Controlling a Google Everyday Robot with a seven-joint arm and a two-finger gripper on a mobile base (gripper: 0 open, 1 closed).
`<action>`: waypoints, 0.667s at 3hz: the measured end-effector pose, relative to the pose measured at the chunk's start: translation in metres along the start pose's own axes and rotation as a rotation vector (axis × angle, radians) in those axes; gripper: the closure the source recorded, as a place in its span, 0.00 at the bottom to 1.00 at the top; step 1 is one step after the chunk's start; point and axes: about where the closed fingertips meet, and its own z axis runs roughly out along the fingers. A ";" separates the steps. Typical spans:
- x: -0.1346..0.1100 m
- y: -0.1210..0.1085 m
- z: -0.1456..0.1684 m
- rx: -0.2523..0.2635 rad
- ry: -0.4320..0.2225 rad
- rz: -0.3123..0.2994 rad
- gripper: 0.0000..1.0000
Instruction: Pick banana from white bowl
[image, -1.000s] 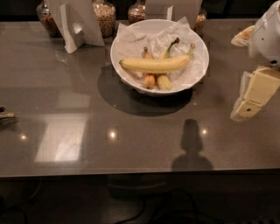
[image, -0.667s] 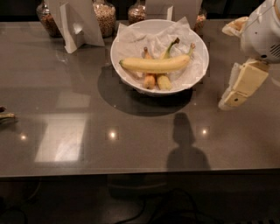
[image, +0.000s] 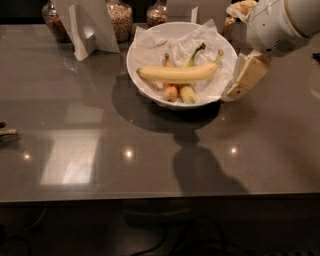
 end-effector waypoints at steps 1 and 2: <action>-0.014 -0.021 0.024 0.020 -0.030 -0.047 0.00; -0.022 -0.037 0.050 0.018 -0.029 -0.081 0.13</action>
Offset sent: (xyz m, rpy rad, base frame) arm 0.0891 0.0527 -0.0154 -0.0418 -0.0731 0.0914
